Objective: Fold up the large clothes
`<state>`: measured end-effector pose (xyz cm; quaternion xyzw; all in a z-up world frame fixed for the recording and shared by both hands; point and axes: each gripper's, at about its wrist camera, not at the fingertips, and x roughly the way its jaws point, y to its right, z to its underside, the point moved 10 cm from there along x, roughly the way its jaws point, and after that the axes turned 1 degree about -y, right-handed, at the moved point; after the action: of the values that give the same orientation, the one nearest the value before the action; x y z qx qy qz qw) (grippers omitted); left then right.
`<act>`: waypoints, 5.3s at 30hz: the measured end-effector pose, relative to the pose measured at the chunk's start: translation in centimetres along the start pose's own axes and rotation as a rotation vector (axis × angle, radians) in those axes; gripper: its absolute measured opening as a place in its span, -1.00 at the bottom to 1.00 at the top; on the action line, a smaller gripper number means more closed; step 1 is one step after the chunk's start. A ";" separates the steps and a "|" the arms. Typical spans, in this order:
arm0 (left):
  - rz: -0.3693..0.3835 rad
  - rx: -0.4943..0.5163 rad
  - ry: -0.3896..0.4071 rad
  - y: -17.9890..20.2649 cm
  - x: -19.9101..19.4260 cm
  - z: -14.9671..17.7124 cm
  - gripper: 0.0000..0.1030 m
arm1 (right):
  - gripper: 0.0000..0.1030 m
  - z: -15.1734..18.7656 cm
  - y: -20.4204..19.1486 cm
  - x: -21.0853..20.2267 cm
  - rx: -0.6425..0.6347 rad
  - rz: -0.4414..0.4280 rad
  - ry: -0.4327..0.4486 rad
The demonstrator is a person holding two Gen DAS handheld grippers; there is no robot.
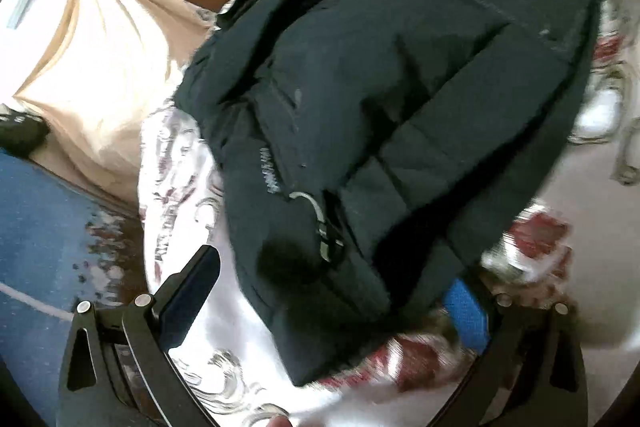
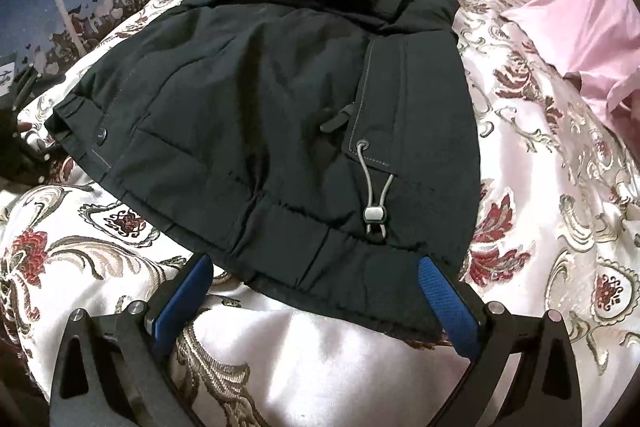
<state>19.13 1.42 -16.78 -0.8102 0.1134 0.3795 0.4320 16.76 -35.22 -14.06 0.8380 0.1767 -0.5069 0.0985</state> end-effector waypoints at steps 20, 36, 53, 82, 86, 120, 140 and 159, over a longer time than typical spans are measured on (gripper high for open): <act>0.352 -0.502 -0.028 -3.6 -3.8 -5.7 -0.68 | 0.98 -0.9 -3.2 1.0 -0.189 -0.066 -0.087; 0.386 -0.586 0.010 -5.1 -5.9 -6.7 -0.69 | 0.05 -2.0 -1.3 1.6 -0.204 0.183 -0.034; 0.309 -0.512 0.076 -3.1 -8.8 -3.9 -0.71 | -0.86 -3.2 -2.7 -5.6 -0.117 0.206 0.264; 0.339 -0.636 0.236 -19.0 -9.7 -17.0 -0.72 | -0.87 -23.8 4.5 -13.7 0.065 0.168 0.548; 0.352 -0.686 0.211 -23.1 -5.0 -20.4 -0.75 | -0.87 -29.2 7.0 -11.2 0.101 0.174 0.547; 0.517 -0.868 -0.104 -24.0 23.6 -23.7 -0.76 | -0.84 -40.7 15.7 17.2 0.245 0.036 0.141; 0.417 -0.956 0.088 -28.8 16.8 -25.5 0.39 | 0.41 -41.5 15.7 9.8 0.210 0.163 0.371; 0.239 -0.743 0.236 -20.4 18.7 -30.6 0.57 | 0.54 -41.0 10.0 13.7 0.027 0.186 0.417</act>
<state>58.18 -7.68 -7.20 -0.9303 0.1105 0.3467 0.0468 59.95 -27.58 -7.16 0.9385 0.1086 -0.3137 0.0949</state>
